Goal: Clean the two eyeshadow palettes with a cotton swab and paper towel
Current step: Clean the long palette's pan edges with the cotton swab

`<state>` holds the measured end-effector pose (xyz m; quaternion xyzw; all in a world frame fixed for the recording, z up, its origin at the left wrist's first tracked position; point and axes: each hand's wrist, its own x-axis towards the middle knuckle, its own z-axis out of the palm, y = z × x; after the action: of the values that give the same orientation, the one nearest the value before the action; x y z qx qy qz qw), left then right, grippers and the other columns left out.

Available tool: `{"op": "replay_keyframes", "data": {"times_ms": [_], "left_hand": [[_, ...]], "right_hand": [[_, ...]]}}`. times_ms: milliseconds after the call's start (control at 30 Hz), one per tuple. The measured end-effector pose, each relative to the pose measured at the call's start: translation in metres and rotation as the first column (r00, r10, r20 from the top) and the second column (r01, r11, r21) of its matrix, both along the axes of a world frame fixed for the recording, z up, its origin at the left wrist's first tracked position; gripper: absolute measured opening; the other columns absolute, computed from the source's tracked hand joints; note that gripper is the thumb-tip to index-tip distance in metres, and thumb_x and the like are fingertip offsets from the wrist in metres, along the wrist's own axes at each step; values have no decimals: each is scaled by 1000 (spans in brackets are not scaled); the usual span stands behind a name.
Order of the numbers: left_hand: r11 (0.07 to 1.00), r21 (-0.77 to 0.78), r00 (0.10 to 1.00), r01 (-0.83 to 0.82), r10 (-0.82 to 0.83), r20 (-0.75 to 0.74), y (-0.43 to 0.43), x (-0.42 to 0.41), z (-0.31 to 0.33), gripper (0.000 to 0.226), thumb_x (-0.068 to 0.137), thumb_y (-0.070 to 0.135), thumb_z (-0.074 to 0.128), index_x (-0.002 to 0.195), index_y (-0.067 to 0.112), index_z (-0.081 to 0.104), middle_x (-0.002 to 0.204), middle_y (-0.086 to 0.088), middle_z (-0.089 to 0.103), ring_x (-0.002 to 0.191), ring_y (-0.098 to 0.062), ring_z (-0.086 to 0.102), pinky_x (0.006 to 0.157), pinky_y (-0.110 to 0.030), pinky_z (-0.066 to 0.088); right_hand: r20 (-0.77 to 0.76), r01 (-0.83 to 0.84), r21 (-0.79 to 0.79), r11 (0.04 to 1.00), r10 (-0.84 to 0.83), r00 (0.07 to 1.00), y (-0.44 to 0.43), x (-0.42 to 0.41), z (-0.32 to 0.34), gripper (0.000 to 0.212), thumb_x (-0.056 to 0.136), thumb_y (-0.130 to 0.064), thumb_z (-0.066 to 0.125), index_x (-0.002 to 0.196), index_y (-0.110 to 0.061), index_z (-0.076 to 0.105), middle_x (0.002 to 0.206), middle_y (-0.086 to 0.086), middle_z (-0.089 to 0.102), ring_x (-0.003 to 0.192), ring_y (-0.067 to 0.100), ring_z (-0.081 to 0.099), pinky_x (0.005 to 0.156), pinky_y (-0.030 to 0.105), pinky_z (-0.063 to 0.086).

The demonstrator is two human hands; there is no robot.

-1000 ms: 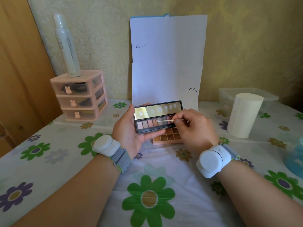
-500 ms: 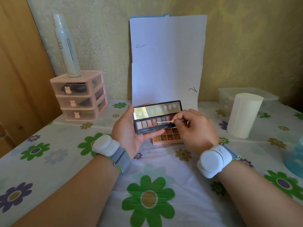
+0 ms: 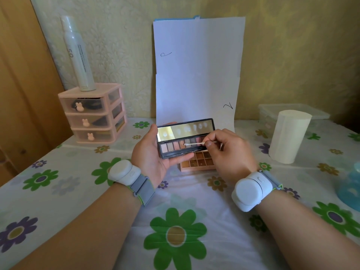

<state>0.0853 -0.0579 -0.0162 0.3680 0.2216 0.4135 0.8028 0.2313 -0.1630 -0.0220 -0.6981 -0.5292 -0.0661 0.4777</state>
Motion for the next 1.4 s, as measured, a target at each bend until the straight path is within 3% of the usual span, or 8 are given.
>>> {"op": "replay_keyframes", "data": {"times_ms": [167, 400, 633, 833, 967, 1233, 1400], "left_hand": [[997, -78, 1000, -6, 6, -10, 0, 0, 3, 44, 105, 46, 44, 115, 8, 64, 119, -25, 72, 108, -53, 67, 70, -67, 58], [996, -89, 1000, 18, -16, 23, 3, 0, -2, 51, 104, 46, 47, 140, 10, 52, 130, -23, 67, 97, -52, 72, 71, -67, 59], [997, -78, 1000, 13, -11, 25, -1, -1, 2, 46, 106, 46, 43, 124, 8, 62, 123, -23, 71, 90, -47, 75, 70, -65, 59], [995, -99, 1000, 6, -3, 26, 0, -1, 2, 50, 106, 45, 43, 133, 7, 59, 128, -23, 69, 85, -45, 76, 68, -65, 59], [996, -92, 1000, 14, -12, 15, 2, -1, 0, 53, 105, 47, 46, 139, 8, 53, 130, -24, 67, 93, -48, 74, 70, -65, 60], [996, -90, 1000, 10, -8, 22, 0, -1, 1, 44, 105, 45, 46, 118, 7, 64, 117, -21, 73, 95, -50, 72, 70, -67, 59], [992, -123, 1000, -9, 11, 18, 0, -1, 1, 50, 104, 46, 49, 135, 7, 56, 129, -25, 67, 98, -53, 71, 69, -67, 59]], "right_hand": [[-8, -7, -30, 1000, 7, 1000, 0, 1, 0, 16, 92, -14, 62, 81, -25, 67, 78, -10, 58, 76, 1, 51, 61, 6, 33], [-46, 61, 52, 997, -59, 997, 0, 4, 1, 15, 94, -13, 59, 85, -21, 68, 85, -7, 63, 75, -2, 50, 64, 3, 33], [-30, 78, 13, 997, -78, 997, -1, 5, 2, 15, 93, -14, 59, 85, -22, 69, 87, -7, 63, 77, 7, 51, 64, 3, 34], [-13, 70, -51, 996, -70, 997, -3, 7, 3, 16, 93, -15, 60, 84, -25, 68, 84, -7, 60, 74, 4, 51, 64, 6, 35], [-36, 75, -6, 997, -75, 996, -3, 5, 4, 15, 93, -15, 59, 86, -23, 70, 85, -7, 62, 77, 7, 52, 64, 5, 35], [-7, 79, -50, 996, -80, 997, -3, 4, 3, 16, 93, -16, 60, 84, -25, 69, 83, -8, 60, 75, 2, 53, 63, 4, 35], [-13, 60, -61, 996, -61, 998, -4, 5, 3, 15, 94, -16, 59, 85, -24, 68, 84, -10, 60, 77, 3, 52, 64, 5, 35]]}}
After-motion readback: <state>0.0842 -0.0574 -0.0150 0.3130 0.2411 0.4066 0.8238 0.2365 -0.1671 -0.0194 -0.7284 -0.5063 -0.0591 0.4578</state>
